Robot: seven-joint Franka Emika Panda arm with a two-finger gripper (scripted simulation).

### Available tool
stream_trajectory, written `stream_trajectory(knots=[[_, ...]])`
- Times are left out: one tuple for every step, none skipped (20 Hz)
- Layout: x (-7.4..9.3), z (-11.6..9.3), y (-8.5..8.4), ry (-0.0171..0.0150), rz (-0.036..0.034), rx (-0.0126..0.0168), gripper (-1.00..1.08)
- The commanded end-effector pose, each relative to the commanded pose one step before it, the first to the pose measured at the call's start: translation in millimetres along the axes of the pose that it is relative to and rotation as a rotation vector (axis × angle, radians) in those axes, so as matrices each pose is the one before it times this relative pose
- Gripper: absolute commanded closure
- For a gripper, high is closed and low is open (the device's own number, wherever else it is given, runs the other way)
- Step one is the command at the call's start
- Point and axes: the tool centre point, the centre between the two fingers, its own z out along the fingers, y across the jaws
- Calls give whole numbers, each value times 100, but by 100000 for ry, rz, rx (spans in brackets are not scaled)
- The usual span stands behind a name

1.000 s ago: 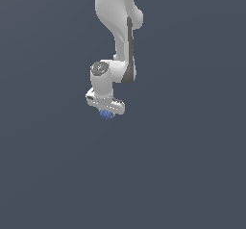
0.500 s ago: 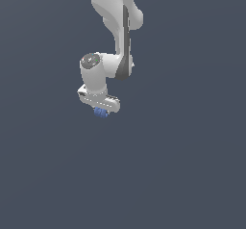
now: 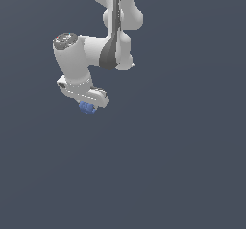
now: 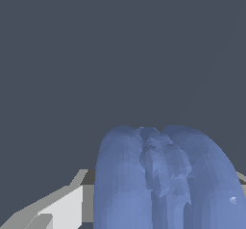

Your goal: Pick up the object and move it to a goal position.

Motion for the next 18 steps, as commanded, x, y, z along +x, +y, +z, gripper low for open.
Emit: stream_trajectory(knots=[[1140,-2028,859,-95,-53,-23,108],[420,-695,295,0,0,0,108],[395,-646,273,0,0,0,108],[370,-598,253,0,0,0,108],[350,-531,199,-31,-60,15,108],[319,-501,211,0,0,0,108],[293,-454,191,0,0,0,108],[267,-407,170,0,0,0,108],[241,-360,151,0,0,0,108],[214,-314,131,0,0,0,108],[187,-271,113,0,0,0,108],[161,-230,95,0,0,0,108],[136,-191,79,0,0,0,108],[111,-153,63,0,0,0,108],[86,-118,48,0,0,0,108],[61,-83,34,0,0,0,108],[37,-50,20,0,0,0,108],[12,-16,7,0,0,0,108]])
